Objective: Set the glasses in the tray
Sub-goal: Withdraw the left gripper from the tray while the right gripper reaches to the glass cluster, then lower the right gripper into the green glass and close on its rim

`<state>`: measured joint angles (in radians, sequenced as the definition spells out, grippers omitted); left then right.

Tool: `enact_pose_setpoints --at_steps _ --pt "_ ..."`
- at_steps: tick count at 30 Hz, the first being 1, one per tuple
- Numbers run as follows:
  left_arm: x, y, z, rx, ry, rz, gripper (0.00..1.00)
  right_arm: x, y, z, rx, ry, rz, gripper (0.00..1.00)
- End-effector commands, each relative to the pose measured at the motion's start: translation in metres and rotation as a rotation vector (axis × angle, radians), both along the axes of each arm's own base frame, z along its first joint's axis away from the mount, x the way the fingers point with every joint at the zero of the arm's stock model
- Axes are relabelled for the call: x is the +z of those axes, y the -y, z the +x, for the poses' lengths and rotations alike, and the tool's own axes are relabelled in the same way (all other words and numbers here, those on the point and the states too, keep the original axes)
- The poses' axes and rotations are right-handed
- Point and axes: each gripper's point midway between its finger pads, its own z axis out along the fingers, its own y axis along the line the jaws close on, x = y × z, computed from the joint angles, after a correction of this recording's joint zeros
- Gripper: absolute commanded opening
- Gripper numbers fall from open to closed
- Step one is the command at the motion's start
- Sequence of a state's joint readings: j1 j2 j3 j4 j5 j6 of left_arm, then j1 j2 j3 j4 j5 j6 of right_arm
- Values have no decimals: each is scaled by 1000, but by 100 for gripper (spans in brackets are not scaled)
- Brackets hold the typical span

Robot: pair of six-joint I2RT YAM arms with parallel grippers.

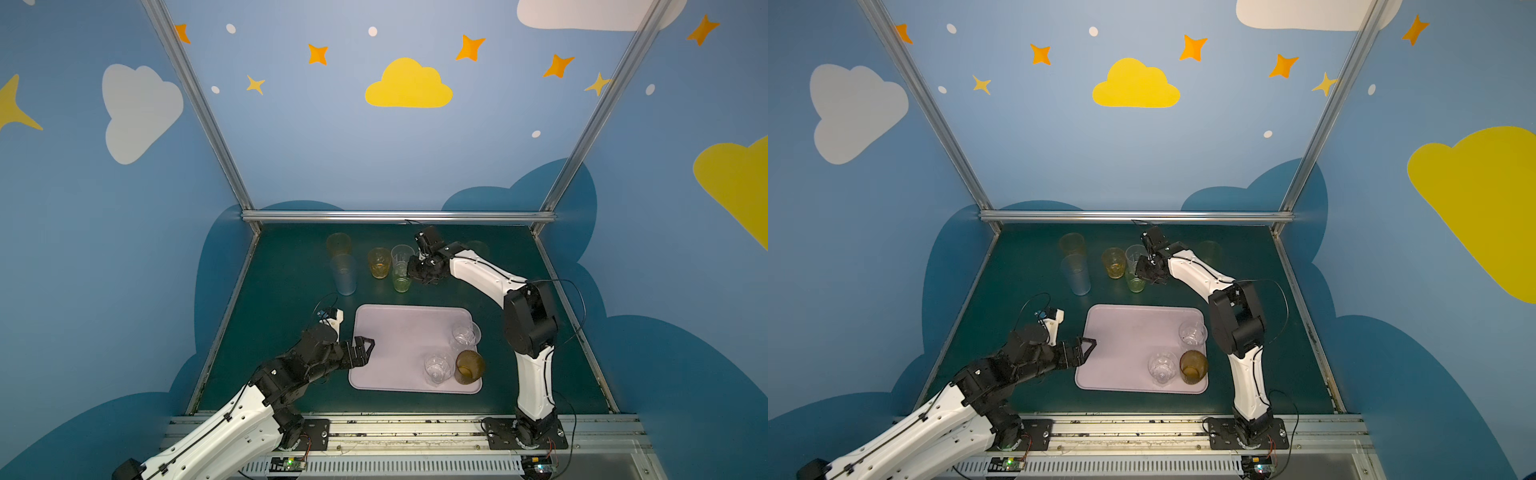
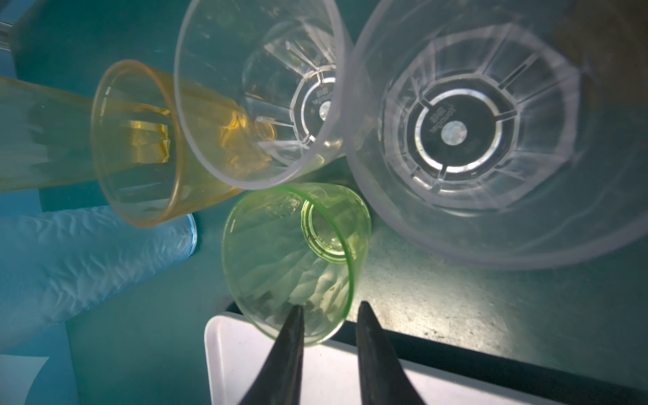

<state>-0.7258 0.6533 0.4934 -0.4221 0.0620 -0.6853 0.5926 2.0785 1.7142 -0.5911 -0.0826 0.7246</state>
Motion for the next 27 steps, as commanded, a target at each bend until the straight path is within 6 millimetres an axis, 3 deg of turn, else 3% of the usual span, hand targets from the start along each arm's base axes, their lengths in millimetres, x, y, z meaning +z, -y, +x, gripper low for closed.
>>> enact_pose_setpoints --at_steps 1,27 --pt "9 -1 5 6 29 2 100 -1 0 4 1 5 -26 26" --pt "7 -3 7 20 30 15 100 -20 2 7 19 -22 -127 16"
